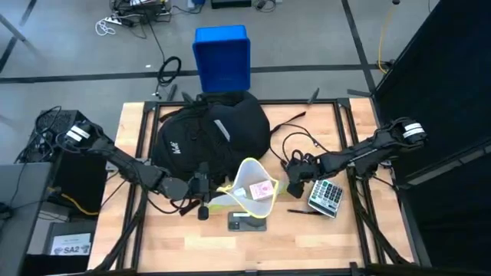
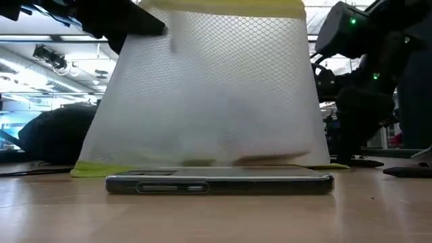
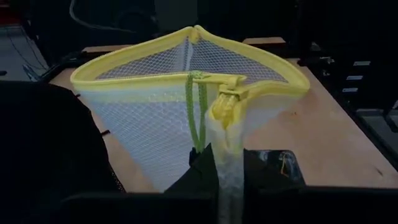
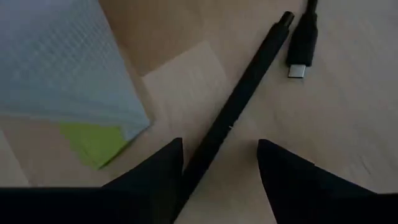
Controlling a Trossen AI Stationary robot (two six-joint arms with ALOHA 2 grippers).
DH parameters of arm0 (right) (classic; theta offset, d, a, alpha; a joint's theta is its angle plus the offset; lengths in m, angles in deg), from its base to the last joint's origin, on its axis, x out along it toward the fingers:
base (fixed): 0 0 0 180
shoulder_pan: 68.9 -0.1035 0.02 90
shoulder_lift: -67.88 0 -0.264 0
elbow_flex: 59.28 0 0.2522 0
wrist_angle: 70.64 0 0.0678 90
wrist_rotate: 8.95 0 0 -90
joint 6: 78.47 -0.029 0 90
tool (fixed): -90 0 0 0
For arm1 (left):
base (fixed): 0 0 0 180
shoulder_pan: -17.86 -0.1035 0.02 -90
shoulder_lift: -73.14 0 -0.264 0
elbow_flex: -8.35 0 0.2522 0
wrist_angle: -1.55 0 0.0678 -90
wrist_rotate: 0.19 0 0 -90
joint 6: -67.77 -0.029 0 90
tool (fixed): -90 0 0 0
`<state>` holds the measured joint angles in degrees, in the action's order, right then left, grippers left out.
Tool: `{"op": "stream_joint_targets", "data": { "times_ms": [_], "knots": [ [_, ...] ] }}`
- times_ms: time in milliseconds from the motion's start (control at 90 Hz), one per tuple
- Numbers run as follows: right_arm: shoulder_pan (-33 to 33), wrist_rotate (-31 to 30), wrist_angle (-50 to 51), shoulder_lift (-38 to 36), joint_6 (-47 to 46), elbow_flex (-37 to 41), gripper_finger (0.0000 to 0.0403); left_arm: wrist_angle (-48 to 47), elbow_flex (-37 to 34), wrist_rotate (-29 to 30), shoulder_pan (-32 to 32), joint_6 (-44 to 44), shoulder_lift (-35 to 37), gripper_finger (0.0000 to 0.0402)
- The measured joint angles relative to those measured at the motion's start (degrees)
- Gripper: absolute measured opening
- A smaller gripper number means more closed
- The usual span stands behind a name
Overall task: Unpack backpack
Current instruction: Put the pen into the zip bag
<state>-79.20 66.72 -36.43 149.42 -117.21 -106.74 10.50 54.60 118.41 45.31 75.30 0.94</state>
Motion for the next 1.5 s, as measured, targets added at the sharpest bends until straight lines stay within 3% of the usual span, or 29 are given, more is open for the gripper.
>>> {"op": "stream_joint_targets", "data": {
  "times_ms": [556, 822, 1189, 1500],
  "knots": [
    [0.02, -2.81, 6.46, -0.07, 0.35, -0.04, 0.0092, 0.28, 0.0, 0.02, -0.01, 0.0, 0.0, 0.0],
    [0.0, -2.95, 8.03, -0.13, 0.38, -0.13, 0.001, 0.28, 0.0, 0.0, -0.01, 0.0, 0.0, 0.0],
    [-0.02, -3.5, 9.99, -0.31, -1.82, -0.29, 0.0004, 0.28, 0.0, 0.01, 0.01, 0.02, 0.0, 0.0],
    [-0.11, -8.19, 29.39, -0.09, -5.33, -9.58, 0.0002, 0.28, 0.0, 0.02, 0.01, 0.02, 0.0, 0.0]
  ]
}}
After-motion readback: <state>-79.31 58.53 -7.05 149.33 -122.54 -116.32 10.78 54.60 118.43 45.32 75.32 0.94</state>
